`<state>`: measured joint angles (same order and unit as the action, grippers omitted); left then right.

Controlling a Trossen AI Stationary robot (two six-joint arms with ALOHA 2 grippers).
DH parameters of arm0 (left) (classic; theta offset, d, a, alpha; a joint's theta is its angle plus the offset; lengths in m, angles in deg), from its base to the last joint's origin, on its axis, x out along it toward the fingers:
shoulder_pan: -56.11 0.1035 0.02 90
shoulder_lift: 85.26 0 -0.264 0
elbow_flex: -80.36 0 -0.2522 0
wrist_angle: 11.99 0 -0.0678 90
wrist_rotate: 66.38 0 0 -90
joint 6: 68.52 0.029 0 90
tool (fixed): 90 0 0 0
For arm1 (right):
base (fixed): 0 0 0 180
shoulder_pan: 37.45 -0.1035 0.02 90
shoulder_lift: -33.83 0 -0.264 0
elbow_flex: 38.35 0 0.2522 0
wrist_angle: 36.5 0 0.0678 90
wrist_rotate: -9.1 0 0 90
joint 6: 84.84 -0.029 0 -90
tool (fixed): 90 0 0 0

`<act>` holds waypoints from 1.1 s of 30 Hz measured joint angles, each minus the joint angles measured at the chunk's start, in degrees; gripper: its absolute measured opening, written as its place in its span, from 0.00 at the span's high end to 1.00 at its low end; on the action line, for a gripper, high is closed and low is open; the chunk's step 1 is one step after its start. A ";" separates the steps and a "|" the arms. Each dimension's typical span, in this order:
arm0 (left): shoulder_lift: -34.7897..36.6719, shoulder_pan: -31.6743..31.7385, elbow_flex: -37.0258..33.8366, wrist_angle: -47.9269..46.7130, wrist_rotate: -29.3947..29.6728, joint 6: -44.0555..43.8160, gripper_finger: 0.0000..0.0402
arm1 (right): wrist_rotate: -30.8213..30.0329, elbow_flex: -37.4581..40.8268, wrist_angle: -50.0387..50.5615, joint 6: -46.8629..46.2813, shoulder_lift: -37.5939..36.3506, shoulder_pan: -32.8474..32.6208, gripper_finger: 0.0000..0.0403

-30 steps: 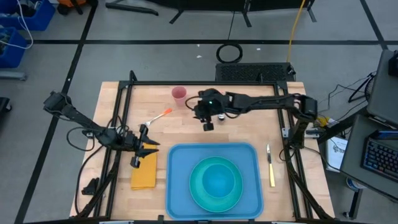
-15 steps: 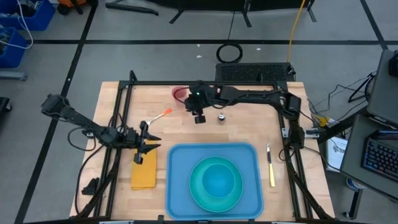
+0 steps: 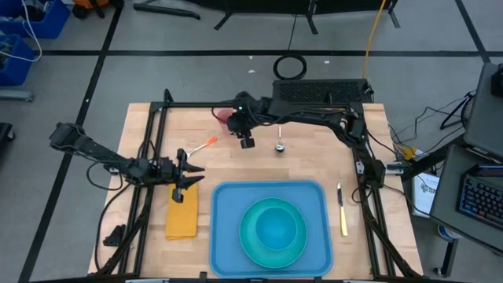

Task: Set up tray
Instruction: Put the pink cup on the blue serving tray to the top right of the light blue plate

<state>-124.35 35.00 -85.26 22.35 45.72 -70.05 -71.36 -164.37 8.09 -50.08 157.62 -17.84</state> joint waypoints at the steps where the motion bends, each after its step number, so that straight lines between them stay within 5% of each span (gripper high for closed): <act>1: 0.12 0.14 0.00 -0.03 -0.01 0.11 0.70 | -0.38 -0.26 1.04 0.00 0.32 0.20 0.65; 33: 0.55 0.23 0.00 -0.18 -1.13 1.30 0.70 | -1.79 -0.42 -2.27 1.33 2.71 2.91 0.65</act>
<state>-123.81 35.22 -85.26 22.17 44.59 -68.75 -73.16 -164.79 5.82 -48.75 160.33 -14.93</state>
